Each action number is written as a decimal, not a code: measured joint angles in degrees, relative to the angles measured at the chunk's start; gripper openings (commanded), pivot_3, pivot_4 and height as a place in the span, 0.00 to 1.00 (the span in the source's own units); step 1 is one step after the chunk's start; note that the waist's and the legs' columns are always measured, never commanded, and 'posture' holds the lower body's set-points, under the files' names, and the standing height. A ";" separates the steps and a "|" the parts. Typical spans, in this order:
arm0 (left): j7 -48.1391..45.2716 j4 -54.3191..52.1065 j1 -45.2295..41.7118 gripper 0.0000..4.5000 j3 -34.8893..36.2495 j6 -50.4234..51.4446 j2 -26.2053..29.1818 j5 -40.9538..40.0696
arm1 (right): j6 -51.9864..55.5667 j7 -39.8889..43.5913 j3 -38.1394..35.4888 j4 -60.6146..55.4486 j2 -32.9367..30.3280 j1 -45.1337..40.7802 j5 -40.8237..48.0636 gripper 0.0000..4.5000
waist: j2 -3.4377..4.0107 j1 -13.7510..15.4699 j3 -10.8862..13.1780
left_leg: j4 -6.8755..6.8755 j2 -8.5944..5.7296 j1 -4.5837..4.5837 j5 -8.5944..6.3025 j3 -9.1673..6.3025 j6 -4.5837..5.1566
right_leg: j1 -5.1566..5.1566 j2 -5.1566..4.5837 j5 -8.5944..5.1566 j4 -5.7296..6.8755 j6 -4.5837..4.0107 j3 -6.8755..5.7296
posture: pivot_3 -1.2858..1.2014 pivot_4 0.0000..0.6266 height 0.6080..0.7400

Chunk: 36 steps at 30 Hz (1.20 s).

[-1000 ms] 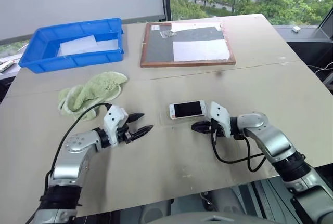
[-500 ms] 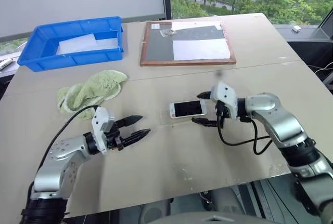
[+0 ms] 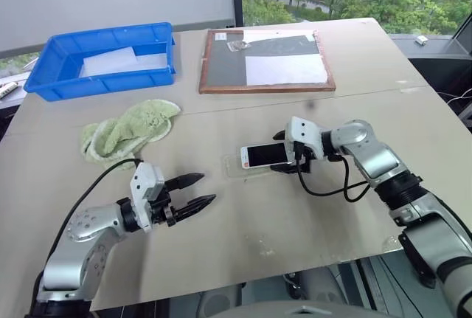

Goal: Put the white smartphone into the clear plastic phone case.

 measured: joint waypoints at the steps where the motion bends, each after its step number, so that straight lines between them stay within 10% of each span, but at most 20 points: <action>1: 0.02 0.00 0.02 0.72 0.00 -0.25 -0.08 0.16 | -0.28 0.33 -0.12 0.41 0.04 -0.03 0.02 1.00 | 0.00 0.01 0.00 | 0.00 0.00 0.02 0.00 0.00 0.00 | 0.03 0.00 0.00 0.00 0.00 0.00 | 0.52 0.24 1.00; 7: 0.74 -0.02 0.52 0.72 -0.04 -1.10 -0.75 0.32 | -0.02 2.09 -1.34 2.33 0.91 0.00 0.78 1.00 | 0.00 0.01 0.00 | 0.01 -0.01 0.06 0.00 0.01 0.00 | 0.09 -0.01 0.03 0.00 0.03 0.01 | 0.52 0.24 1.00; 12: 1.14 -0.36 0.85 0.72 0.76 -1.15 -0.20 0.26 | -1.43 3.17 -1.59 4.84 2.18 -0.67 0.76 0.65 | 0.00 -0.07 0.00 | 0.01 0.00 0.09 0.00 0.01 0.00 | 0.11 0.00 0.04 0.00 0.05 0.01 | 0.52 0.24 1.00; 36: -0.11 1.72 2.84 0.72 5.03 -4.19 0.66 0.44 | 4.40 6.34 1.87 -10.68 0.52 -1.60 -3.12 0.71 | 0.06 -1.17 0.04 | 0.00 0.00 0.05 0.00 0.00 0.00 | 0.05 0.00 0.11 0.03 0.17 0.01 | 0.52 0.24 1.00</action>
